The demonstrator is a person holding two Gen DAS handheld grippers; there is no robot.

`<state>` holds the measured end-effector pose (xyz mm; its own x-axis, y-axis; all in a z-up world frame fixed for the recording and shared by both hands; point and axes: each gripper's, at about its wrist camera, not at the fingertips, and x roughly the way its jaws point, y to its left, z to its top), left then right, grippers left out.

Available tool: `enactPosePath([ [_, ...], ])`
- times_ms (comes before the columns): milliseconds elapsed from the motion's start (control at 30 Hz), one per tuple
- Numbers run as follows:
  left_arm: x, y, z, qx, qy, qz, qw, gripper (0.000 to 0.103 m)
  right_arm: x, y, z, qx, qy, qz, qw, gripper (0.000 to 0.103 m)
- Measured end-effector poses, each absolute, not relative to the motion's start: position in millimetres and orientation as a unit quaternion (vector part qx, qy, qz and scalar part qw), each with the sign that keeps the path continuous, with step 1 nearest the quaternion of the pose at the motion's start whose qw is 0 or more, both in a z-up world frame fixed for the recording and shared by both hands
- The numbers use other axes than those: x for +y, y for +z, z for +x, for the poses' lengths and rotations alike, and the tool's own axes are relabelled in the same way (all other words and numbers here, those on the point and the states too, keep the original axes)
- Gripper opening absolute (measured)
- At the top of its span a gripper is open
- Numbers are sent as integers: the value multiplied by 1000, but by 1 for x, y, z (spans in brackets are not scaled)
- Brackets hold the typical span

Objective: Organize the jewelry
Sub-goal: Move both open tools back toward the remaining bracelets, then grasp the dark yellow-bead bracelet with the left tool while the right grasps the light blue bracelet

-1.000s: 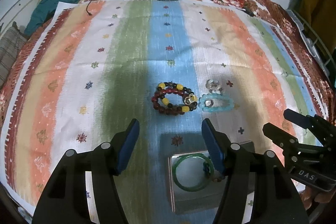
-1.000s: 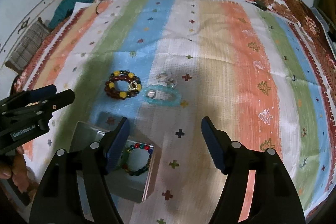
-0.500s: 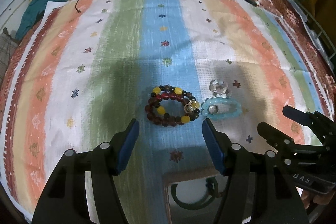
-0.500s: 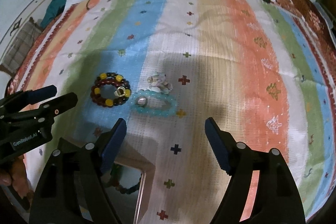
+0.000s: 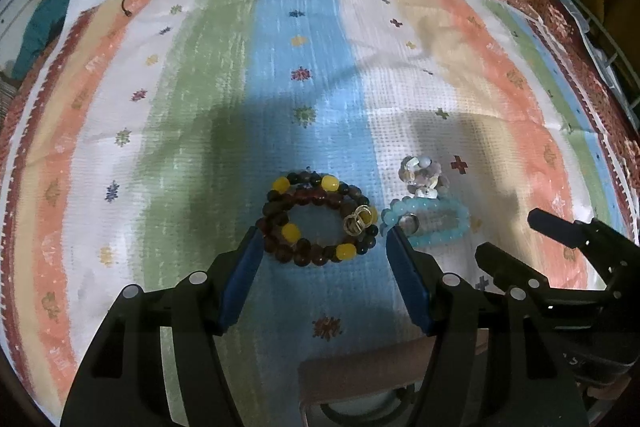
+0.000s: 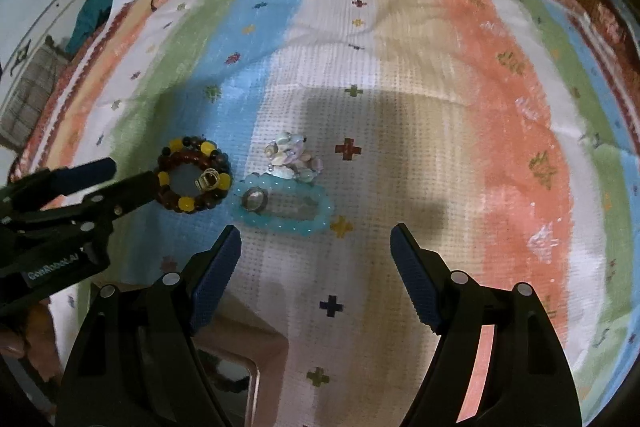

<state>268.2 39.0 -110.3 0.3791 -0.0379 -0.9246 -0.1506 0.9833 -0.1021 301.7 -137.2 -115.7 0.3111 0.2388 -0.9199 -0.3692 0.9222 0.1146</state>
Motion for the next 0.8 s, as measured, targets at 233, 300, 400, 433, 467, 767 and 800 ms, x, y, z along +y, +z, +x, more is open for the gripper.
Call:
enactPosePath([
  [233,46,-124,279,571,25,-103,814,62,-133,-126,312,563,186,-62,803,77],
  [300,47,-127,282,573,23,-105,812,62,-132,-130,314,564,184,-67,802,77],
  [400,47,-132,288,579,14,-114,807,59,-131,-133,319,564,184,-70,802,77],
  [433,47,-134,290,581,9,-117,805,56,-131,-134,321,565,184,-70,801,77],
  [467,46,-136,292,585,2,-121,802,55,-130,-136,323,566,183,-71,801,77],
  [767,37,-150,304,603,-17,-122,788,39,-127,-150,335,580,178,-74,791,62],
  [800,37,-151,303,603,-19,-125,788,39,-127,-152,335,581,178,-75,790,62],
])
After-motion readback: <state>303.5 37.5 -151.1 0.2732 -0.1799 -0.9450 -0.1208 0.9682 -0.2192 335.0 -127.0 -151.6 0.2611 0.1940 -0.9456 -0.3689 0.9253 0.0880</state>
